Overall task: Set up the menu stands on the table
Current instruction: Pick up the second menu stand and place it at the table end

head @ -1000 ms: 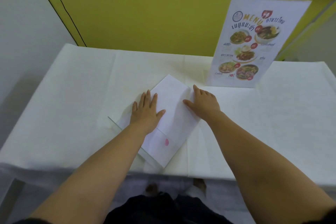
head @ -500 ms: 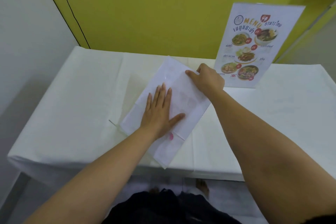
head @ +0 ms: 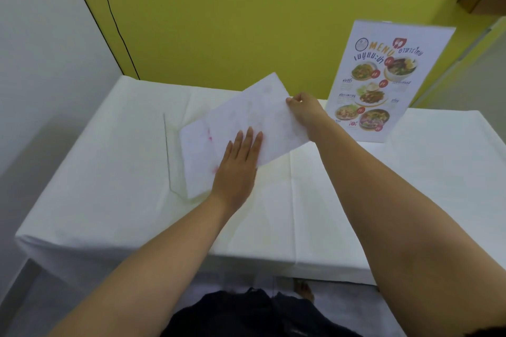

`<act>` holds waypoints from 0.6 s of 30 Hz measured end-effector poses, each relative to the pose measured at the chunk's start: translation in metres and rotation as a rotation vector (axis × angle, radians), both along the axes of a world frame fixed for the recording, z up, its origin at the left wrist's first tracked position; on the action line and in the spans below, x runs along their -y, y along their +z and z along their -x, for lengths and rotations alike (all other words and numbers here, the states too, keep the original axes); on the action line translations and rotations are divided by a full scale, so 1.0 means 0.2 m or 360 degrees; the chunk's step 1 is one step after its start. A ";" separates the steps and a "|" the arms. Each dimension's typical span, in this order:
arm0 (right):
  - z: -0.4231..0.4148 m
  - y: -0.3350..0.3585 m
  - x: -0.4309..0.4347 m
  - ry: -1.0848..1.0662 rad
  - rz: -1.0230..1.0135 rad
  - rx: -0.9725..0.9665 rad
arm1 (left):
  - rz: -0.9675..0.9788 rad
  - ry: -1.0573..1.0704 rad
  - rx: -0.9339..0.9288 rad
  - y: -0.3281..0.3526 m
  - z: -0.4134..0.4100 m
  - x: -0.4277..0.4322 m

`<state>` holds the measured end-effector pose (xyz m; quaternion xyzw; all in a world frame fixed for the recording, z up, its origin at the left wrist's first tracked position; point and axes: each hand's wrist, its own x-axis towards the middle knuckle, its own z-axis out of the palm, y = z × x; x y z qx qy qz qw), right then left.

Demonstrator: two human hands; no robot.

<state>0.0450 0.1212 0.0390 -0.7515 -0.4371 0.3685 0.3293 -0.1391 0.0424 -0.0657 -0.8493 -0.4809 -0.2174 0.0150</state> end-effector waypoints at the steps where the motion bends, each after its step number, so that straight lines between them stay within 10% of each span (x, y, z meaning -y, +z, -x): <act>1: 0.01 0.02 0.00 0.0001 0.0019 -0.0142 | -0.0013 0.0042 0.0056 0.02 0.02 -0.02; 9: 0.08 0.12 0.00 0.0209 -0.0176 -0.1032 | -0.0458 0.0292 0.0444 0.30 0.09 -0.16; 18: 0.20 0.05 0.06 0.0464 -0.0818 0.0476 | -0.0314 0.0488 0.1257 0.62 0.03 -0.23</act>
